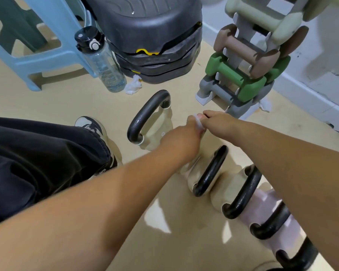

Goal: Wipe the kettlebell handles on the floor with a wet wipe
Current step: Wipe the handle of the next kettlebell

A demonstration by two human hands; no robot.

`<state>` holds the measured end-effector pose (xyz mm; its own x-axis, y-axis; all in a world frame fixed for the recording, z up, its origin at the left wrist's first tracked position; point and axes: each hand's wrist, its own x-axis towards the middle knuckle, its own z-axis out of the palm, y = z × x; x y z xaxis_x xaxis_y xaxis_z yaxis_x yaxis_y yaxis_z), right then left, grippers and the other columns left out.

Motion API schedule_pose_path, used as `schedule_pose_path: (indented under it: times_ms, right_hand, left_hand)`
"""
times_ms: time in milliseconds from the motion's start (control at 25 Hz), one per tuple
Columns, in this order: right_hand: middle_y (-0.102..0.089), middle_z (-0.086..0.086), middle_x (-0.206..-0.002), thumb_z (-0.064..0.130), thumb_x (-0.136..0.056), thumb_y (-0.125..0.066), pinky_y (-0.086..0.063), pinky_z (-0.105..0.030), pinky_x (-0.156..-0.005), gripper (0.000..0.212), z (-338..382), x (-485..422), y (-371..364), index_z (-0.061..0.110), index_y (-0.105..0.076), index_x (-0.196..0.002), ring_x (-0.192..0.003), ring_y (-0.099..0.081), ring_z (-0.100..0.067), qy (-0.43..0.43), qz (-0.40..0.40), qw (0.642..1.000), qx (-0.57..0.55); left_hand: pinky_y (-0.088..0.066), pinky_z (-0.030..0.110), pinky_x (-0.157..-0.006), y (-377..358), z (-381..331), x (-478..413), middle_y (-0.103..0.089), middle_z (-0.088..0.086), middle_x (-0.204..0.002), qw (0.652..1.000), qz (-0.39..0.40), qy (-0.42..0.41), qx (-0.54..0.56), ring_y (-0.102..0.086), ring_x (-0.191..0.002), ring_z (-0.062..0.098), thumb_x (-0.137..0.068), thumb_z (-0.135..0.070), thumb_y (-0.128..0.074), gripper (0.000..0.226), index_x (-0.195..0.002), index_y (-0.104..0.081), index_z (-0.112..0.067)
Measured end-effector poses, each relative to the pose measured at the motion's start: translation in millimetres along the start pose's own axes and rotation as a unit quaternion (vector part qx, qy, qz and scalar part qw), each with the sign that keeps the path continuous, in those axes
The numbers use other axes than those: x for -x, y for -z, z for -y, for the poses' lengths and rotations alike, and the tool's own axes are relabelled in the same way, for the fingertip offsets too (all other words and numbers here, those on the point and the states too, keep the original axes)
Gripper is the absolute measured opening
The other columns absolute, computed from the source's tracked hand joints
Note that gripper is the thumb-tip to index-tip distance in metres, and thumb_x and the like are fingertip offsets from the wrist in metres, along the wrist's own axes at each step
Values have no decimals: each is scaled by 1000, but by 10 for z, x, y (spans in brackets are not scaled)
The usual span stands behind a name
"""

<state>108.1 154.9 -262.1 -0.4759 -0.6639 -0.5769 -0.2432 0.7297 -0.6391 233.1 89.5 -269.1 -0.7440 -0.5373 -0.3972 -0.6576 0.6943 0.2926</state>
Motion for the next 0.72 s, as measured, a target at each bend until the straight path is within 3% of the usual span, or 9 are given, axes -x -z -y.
schedule_pose_path:
  times_ms: [80, 120, 200, 280, 360, 440, 560, 640, 720]
  right_hand:
    - [-64, -12, -118, 50, -100, -40, -44, -36, -97, 50, 65, -6, 24, 7, -64, -110, -101, -56, -23, -17, -1, 1000, -15]
    - [-63, -13, -115, 43, -103, -40, -43, -33, -90, 46, 109, 0, 36, 5, -63, -111, -96, -52, -24, -28, -2, 1000, 0]
    - [-57, -10, -109, 30, -103, -42, -42, -31, -87, 27, 201, 11, 43, 9, -59, -107, -95, -49, -26, -60, -4, 997, 49]
    - [-58, -10, -112, 31, -102, -40, -44, -37, -97, 32, 204, 39, 33, 7, -60, -106, -105, -54, -30, -58, -12, 996, 60]
    - [-58, -8, -108, 40, -103, -33, -44, -39, -94, 39, 149, 73, -3, 12, -61, -98, -105, -54, -30, -30, -40, 997, 52]
    - [-57, -5, -95, 43, -102, -30, -45, -38, -83, 39, 97, 119, -68, 20, -53, -82, -96, -55, -29, -1, -82, 991, 109]
    - [-57, -5, -89, 47, -100, -31, -45, -38, -77, 40, 112, 154, -106, 18, -50, -81, -95, -56, -30, 26, -100, 984, 145]
    - [-59, -4, -97, 46, -100, -35, -43, -37, -83, 38, 90, 134, -55, 17, -58, -94, -101, -55, -29, 26, -72, 990, 115]
    - [-64, -3, -110, 37, -99, -39, -44, -38, -94, 32, 88, 126, -10, 20, -66, -99, -108, -55, -27, 17, -54, 996, 68]
  left_hand:
    - [-44, 36, -59, 105, -115, -266, -46, 2, -93, 997, 72, -10, -33, -50, -66, 22, -94, -10, -40, 50, -144, -33, -9]
    - [-39, 35, -57, 107, -136, -311, -48, 4, -98, 997, 69, -10, -26, -51, -68, 22, -95, -11, -41, 50, -143, -34, -8]
    - [-39, 36, -62, 18, -96, -102, -54, 8, -105, 1000, 9, 11, 15, -58, -81, 28, -101, -24, -40, 48, -146, -28, -15]
    - [-41, 36, -66, -225, 100, 294, -51, 9, -114, 994, -102, 2, 35, -58, -95, 30, -103, -30, -40, 58, -155, -15, -27]
    - [-43, 34, -72, -513, 372, 743, -44, 5, -126, 986, -144, -17, 85, -50, -107, 27, -102, -27, -42, 71, -156, 2, -38]
    - [-41, 32, -75, -683, 526, 970, -39, 3, -134, 986, -130, -12, 101, -44, -114, 27, -99, -23, -40, 78, -154, 12, -42]
    - [-44, 36, -73, -552, 386, 795, -43, 7, -126, 987, -133, 9, 88, -49, -105, 29, -100, -32, -35, 70, -157, 4, -36]
    - [-45, 39, -68, -356, 220, 440, -47, 12, -121, 994, -105, 3, 27, -57, -97, 33, -101, -27, -40, 72, -157, 6, -34]
    - [-47, 42, -69, -108, 66, 72, -50, 15, -119, 1000, -18, -2, 2, -60, -94, 36, -98, -21, -41, 77, -156, 8, -34]
